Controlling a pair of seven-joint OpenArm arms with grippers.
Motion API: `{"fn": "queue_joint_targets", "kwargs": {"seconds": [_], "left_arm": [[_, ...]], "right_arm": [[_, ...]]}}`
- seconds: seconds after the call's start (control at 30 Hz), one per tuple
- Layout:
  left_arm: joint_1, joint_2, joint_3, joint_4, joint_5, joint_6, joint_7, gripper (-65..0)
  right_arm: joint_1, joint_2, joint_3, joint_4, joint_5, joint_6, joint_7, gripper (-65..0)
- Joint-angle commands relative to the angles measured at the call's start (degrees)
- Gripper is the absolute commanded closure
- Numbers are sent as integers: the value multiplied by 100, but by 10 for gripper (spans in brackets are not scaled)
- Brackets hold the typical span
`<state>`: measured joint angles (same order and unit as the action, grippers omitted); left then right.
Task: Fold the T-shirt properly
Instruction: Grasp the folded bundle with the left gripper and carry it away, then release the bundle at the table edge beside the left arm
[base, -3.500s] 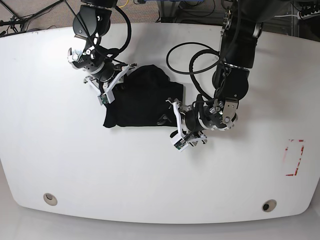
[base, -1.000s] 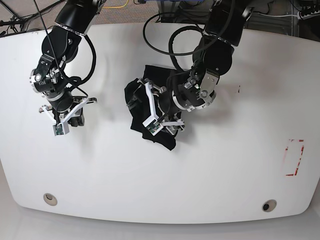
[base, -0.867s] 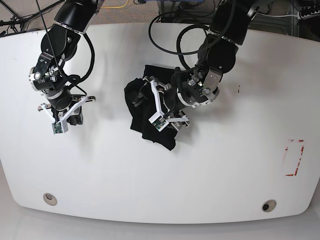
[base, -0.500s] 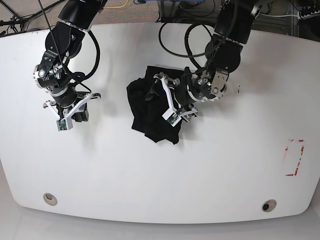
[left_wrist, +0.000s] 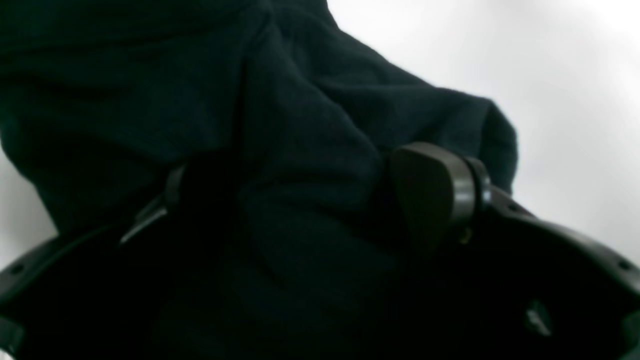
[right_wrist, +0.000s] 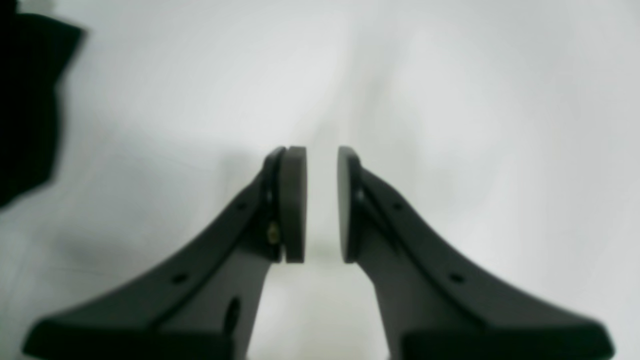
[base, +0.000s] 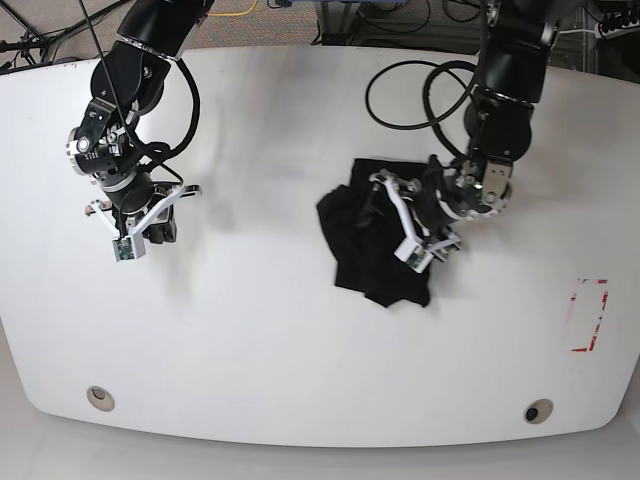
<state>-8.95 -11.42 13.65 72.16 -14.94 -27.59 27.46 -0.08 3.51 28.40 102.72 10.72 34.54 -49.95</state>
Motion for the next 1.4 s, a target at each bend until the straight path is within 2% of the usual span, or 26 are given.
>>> {"fn": "queue_joint_targets", "kwargs": {"seconds": [0.0, 0.2, 0.4, 0.73, 0.87, 1.2, 1.37], "left_arm": [[29, -348, -147, -223, 408, 232, 722, -500], [73, -1122, -420, -249, 399, 170, 722, -500], [381, -1851, -780, -205, 408, -436, 722, -500], [899, -2801, -1668, -249, 417, -1104, 722, -500], [1014, -3091, -1985, -249, 417, -1241, 722, -500], [1102, -3900, -2345, -249, 417, -1241, 722, -500], [1084, -4190, -2442, -231, 417, -1241, 722, -500]], "right_arm": [[21, 49, 12, 133, 84, 14, 129, -98], [-120, 49, -5, 335, 84, 14, 129, -100], [-260, -12, -23, 440, 84, 14, 129, -100], [-454, -91, -23, 695, 84, 14, 129, -101], [-568, -100, -32, 704, 84, 14, 129, -101], [-876, -109, -32, 713, 84, 22, 129, -98], [-964, -109, -40, 713, 84, 22, 129, -98]]}}
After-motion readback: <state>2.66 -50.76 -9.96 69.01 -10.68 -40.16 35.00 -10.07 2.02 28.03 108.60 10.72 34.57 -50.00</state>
